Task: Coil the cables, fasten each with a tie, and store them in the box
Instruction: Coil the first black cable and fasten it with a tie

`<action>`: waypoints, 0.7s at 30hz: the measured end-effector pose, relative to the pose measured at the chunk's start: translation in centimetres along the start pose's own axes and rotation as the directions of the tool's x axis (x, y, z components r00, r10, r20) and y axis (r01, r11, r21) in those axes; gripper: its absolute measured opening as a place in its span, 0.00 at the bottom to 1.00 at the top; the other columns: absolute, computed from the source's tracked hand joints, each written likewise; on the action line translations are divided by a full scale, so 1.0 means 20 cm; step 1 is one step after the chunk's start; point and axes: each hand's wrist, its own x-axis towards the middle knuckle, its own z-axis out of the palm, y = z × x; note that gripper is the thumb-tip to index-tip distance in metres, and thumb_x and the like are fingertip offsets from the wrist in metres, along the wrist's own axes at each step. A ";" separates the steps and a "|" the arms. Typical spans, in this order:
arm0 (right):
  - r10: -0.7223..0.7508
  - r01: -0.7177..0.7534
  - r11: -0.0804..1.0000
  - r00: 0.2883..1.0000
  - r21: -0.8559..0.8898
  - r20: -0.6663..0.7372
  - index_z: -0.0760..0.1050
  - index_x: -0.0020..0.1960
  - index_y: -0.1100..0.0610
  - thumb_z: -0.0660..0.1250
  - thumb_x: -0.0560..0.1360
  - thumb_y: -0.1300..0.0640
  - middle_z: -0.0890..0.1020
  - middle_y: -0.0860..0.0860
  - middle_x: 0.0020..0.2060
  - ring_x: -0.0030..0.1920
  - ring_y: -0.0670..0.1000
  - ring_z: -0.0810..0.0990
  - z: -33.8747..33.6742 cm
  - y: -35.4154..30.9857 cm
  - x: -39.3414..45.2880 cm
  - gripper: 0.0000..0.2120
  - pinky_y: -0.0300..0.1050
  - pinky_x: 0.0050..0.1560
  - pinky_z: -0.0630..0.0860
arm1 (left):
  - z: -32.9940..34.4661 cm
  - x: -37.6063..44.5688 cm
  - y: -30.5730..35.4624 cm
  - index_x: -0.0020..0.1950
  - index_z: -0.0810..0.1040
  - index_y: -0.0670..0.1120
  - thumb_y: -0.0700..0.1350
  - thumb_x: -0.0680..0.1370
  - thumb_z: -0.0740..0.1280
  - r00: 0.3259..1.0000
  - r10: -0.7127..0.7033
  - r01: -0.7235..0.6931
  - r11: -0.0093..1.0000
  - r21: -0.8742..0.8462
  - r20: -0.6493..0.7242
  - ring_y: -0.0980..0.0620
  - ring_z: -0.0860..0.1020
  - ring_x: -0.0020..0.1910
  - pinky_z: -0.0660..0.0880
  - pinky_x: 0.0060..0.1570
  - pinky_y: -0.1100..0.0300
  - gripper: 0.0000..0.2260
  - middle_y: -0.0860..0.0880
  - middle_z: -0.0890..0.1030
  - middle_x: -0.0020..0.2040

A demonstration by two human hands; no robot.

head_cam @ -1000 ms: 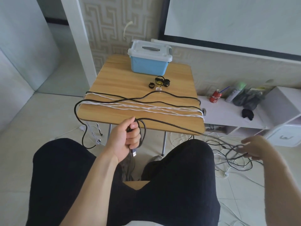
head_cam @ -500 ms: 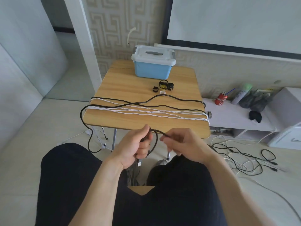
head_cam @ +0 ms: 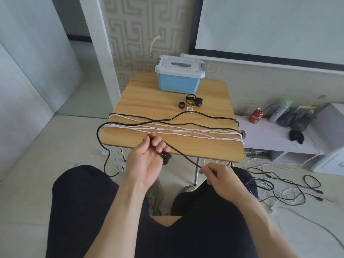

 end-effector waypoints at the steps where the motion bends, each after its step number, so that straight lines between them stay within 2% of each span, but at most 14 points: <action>1: -0.004 0.005 1.000 1.000 -0.024 0.028 0.79 0.43 0.44 0.62 0.84 0.52 0.78 0.46 0.29 0.29 0.41 0.75 0.00 0.00 -0.02 0.12 0.34 0.34 0.71 | -0.01 0.01 0.00 0.48 0.69 0.45 0.43 0.86 0.52 0.999 0.044 -0.043 0.997 0.057 -0.020 0.52 0.66 0.34 0.66 0.45 0.57 0.11 0.50 0.68 0.37; 3: -0.014 0.022 0.997 0.993 -0.070 0.114 0.78 0.41 0.42 0.62 0.83 0.50 0.78 0.44 0.27 0.29 0.42 0.75 -0.01 -0.03 -0.06 0.13 0.36 0.37 0.74 | -0.01 0.03 -0.03 0.47 0.68 0.44 0.42 0.86 0.52 0.991 0.128 -0.118 0.974 0.191 -0.041 0.52 0.68 0.35 0.69 0.47 0.55 0.10 0.49 0.70 0.38; 5: -0.025 0.060 0.988 0.972 -0.140 0.234 0.81 0.41 0.46 0.62 0.83 0.47 0.79 0.42 0.28 0.30 0.45 0.76 -0.01 -0.09 -0.10 0.14 0.41 0.40 0.77 | 0.00 0.04 -0.08 0.46 0.68 0.43 0.40 0.86 0.53 0.983 0.178 -0.156 0.943 0.293 -0.050 0.51 0.70 0.36 0.72 0.48 0.53 0.10 0.49 0.71 0.38; 7: -0.060 0.128 0.973 0.944 -0.191 0.325 0.83 0.43 0.54 0.62 0.82 0.45 0.81 0.50 0.31 0.30 0.49 0.76 -0.01 -0.14 -0.12 0.18 0.40 0.38 0.75 | 0.00 0.05 -0.12 0.46 0.69 0.42 0.40 0.86 0.53 0.979 0.195 -0.154 0.888 0.434 -0.052 0.50 0.73 0.36 0.75 0.50 0.50 0.11 0.48 0.74 0.37; 8: -0.083 0.162 0.968 0.929 -0.193 0.361 0.81 0.41 0.57 0.62 0.82 0.45 0.80 0.54 0.31 0.29 0.50 0.74 -0.01 -0.17 -0.12 0.20 0.40 0.35 0.73 | 0.00 0.05 -0.13 0.46 0.70 0.42 0.41 0.87 0.53 0.979 0.201 -0.142 0.818 0.557 -0.045 0.49 0.75 0.36 0.76 0.51 0.48 0.12 0.48 0.76 0.37; 10: -0.135 0.229 0.956 0.898 -0.183 0.419 0.77 0.37 0.59 0.63 0.81 0.47 0.76 0.57 0.31 0.29 0.51 0.71 -0.04 -0.22 -0.13 0.20 0.42 0.34 0.70 | 0.00 0.04 -0.14 0.49 0.74 0.39 0.44 0.86 0.54 0.985 0.171 -0.093 0.566 0.819 -0.007 0.50 0.79 0.38 0.77 0.54 0.49 0.13 0.48 0.80 0.38; 11: -0.157 0.255 0.950 0.888 -0.178 0.432 0.78 0.38 0.58 0.64 0.81 0.47 0.77 0.55 0.32 0.31 0.51 0.73 -0.06 -0.24 -0.13 0.19 0.43 0.35 0.71 | 0.00 0.03 -0.14 0.51 0.74 0.38 0.45 0.86 0.55 0.992 0.124 -0.067 0.439 0.896 0.014 0.52 0.80 0.39 0.77 0.53 0.51 0.13 0.48 0.82 0.40; 13: -0.204 0.266 0.955 0.911 -0.132 0.359 0.84 0.44 0.53 0.67 0.80 0.49 0.81 0.47 0.35 0.37 0.46 0.78 -0.12 -0.27 -0.12 0.11 0.38 0.39 0.74 | 0.02 0.01 -0.14 0.53 0.75 0.39 0.46 0.86 0.56 0.999 -0.017 -0.031 0.255 0.967 0.036 0.53 0.81 0.39 0.79 0.51 0.53 0.12 0.49 0.82 0.41; 15: -0.245 0.256 0.965 0.956 -0.051 0.163 0.85 0.44 0.49 0.72 0.77 0.53 0.82 0.43 0.38 0.40 0.43 0.79 -0.17 -0.29 -0.10 0.04 0.34 0.41 0.74 | 0.04 -0.01 -0.12 0.51 0.75 0.41 0.47 0.86 0.56 0.983 -0.177 -0.021 0.106 0.994 0.040 0.52 0.80 0.37 0.79 0.49 0.53 0.12 0.50 0.82 0.38; 16: -0.256 0.257 0.966 0.964 -0.006 0.069 0.85 0.43 0.48 0.74 0.75 0.55 0.83 0.42 0.37 0.40 0.43 0.80 -0.19 -0.29 -0.09 0.03 0.34 0.40 0.74 | 0.04 -0.02 -0.12 0.50 0.75 0.42 0.47 0.86 0.56 0.968 -0.249 -0.022 0.073 0.997 0.040 0.52 0.80 0.36 0.78 0.48 0.54 0.13 0.50 0.82 0.36; 17: -0.254 0.254 0.966 0.967 0.045 -0.001 0.86 0.41 0.48 0.77 0.72 0.54 0.84 0.42 0.37 0.39 0.45 0.81 -0.21 -0.28 -0.08 0.03 0.36 0.39 0.75 | 0.05 -0.02 -0.12 0.48 0.75 0.41 0.46 0.86 0.55 0.949 -0.314 -0.019 0.074 0.997 0.042 0.51 0.79 0.35 0.76 0.47 0.55 0.14 0.51 0.81 0.33; 18: -0.235 0.240 0.965 0.970 0.107 -0.055 0.86 0.40 0.48 0.80 0.69 0.53 0.84 0.44 0.35 0.36 0.46 0.81 -0.22 -0.28 -0.07 0.04 0.41 0.38 0.77 | 0.05 -0.03 -0.12 0.47 0.74 0.41 0.46 0.87 0.54 0.926 -0.375 0.001 0.120 0.993 0.044 0.50 0.77 0.32 0.76 0.46 0.55 0.15 0.49 0.79 0.31; 19: -0.211 0.226 0.961 0.972 0.162 -0.102 0.86 0.38 0.49 0.82 0.65 0.49 0.84 0.46 0.34 0.34 0.49 0.81 -0.23 -0.27 -0.07 0.07 0.45 0.37 0.76 | 0.06 -0.03 -0.12 0.47 0.74 0.40 0.46 0.87 0.52 0.898 -0.438 0.044 0.204 0.978 0.051 0.49 0.74 0.29 0.75 0.43 0.54 0.16 0.48 0.77 0.30; 21: -0.167 0.205 0.952 0.970 0.228 -0.176 0.84 0.35 0.50 0.82 0.60 0.45 0.83 0.50 0.31 0.30 0.50 0.77 -0.25 -0.23 -0.04 0.12 0.44 0.32 0.73 | 0.06 -0.04 -0.12 0.46 0.74 0.40 0.50 0.87 0.51 0.831 -0.548 0.147 0.377 0.914 0.092 0.51 0.65 0.24 0.73 0.33 0.57 0.20 0.48 0.69 0.26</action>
